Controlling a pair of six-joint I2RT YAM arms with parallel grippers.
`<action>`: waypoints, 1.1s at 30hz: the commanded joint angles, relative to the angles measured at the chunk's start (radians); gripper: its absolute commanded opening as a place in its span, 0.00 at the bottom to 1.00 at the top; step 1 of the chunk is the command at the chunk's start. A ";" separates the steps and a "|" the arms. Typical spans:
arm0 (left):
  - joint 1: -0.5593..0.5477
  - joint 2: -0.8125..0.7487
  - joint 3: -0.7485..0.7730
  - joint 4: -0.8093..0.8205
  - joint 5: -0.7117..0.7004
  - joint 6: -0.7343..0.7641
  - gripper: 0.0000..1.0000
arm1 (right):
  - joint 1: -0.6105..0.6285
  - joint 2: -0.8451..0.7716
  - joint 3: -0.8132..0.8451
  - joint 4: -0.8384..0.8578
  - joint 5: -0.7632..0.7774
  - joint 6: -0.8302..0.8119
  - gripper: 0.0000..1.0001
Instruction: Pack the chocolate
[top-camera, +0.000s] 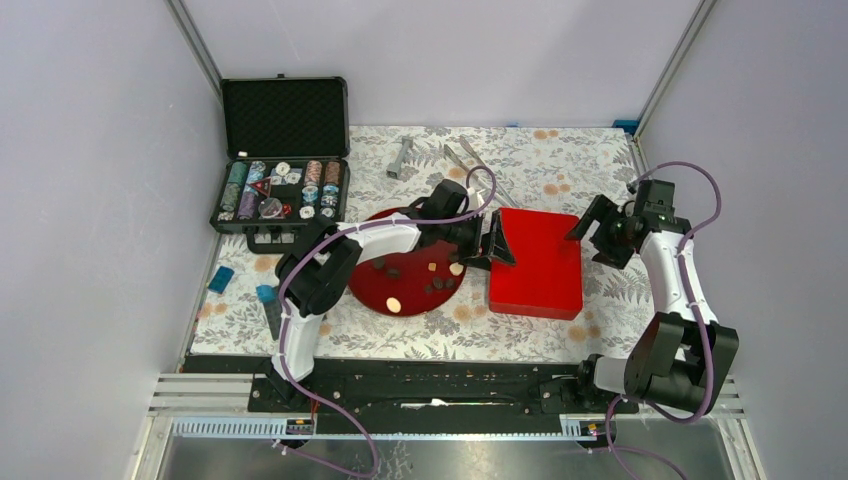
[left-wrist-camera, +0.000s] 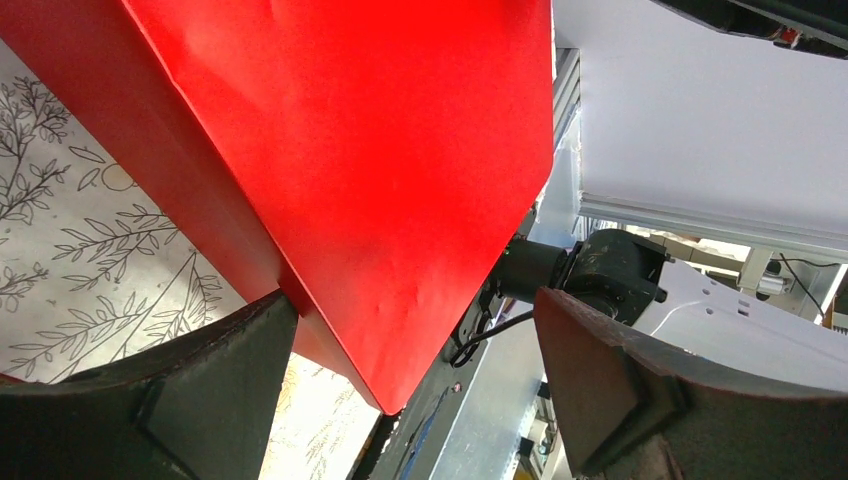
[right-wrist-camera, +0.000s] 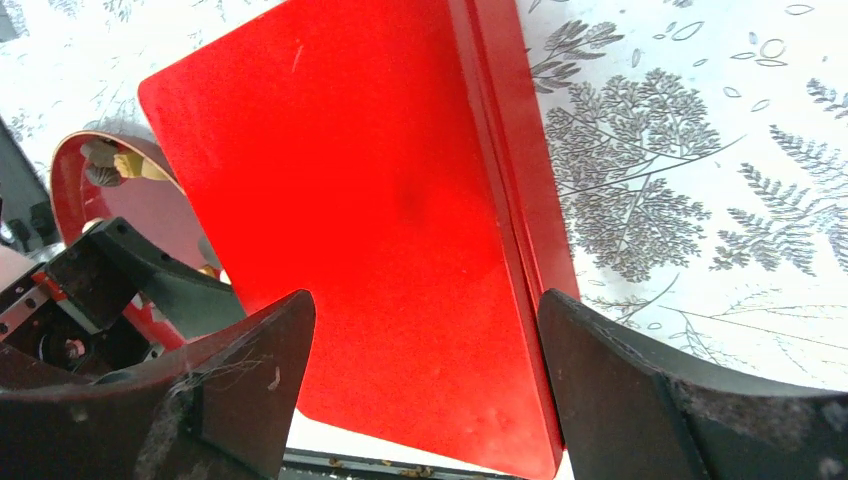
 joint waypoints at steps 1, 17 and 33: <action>-0.018 -0.005 0.056 0.055 0.014 -0.016 0.90 | -0.002 -0.032 0.020 -0.014 0.057 0.014 0.90; -0.027 -0.026 0.084 -0.080 -0.143 -0.004 0.91 | -0.002 -0.005 -0.100 0.102 0.121 0.045 0.98; -0.026 0.025 0.155 -0.149 -0.156 0.031 0.93 | -0.002 -0.040 -0.277 0.293 -0.209 0.187 1.00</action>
